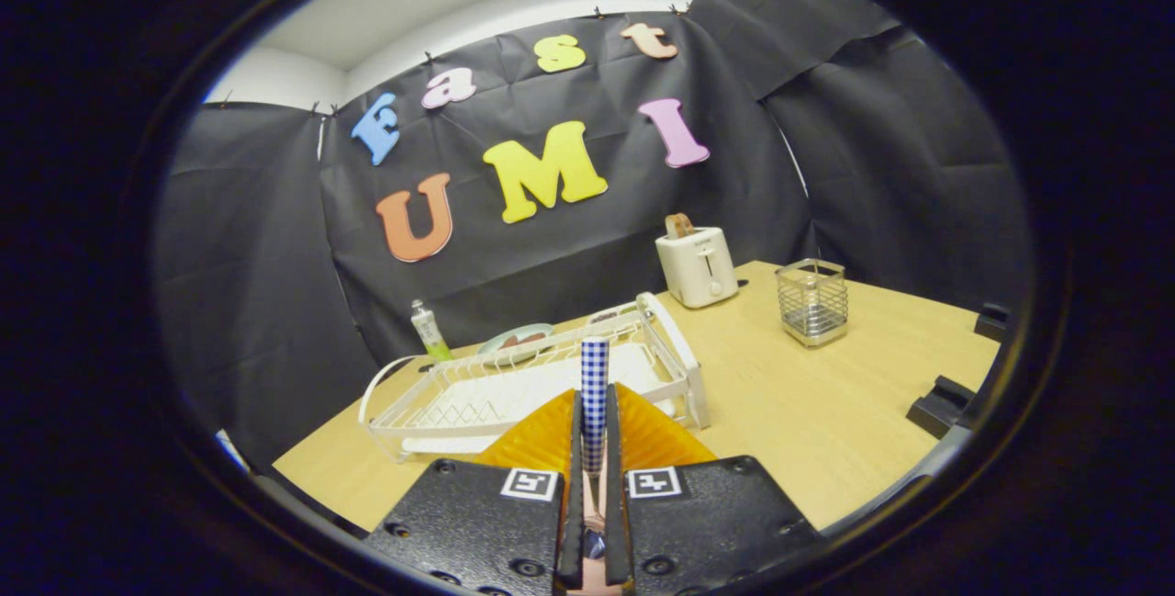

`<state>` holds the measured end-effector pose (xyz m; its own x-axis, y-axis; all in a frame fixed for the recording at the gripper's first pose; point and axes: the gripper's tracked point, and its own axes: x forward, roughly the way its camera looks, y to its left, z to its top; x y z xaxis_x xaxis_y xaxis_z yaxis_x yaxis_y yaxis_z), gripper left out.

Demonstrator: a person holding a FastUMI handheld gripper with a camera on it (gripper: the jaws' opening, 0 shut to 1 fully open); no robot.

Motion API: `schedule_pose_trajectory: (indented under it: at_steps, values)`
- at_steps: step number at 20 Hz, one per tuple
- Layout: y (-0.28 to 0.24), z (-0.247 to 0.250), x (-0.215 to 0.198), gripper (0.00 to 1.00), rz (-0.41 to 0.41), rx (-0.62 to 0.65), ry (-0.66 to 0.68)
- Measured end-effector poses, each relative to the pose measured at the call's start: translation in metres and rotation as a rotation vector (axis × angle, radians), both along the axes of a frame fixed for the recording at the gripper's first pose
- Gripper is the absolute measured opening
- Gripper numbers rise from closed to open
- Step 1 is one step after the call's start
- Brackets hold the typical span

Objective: Take the plate from the dish rack, then take the spoon from the basket and place it into the plate.

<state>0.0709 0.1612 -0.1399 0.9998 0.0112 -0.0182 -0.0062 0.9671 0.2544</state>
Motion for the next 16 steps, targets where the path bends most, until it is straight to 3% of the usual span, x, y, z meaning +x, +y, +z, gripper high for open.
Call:
schedule_pose_trajectory:
  at_steps: [6, 10, 16]
  values:
    - [-0.018, -0.005, -0.008, 0.18, -0.043, -0.051, -0.020]
    - [-0.034, 0.012, -0.021, 0.35, -0.070, -0.132, -0.093]
    - [-0.063, 0.044, -0.039, 0.90, -0.090, -0.164, -0.114]
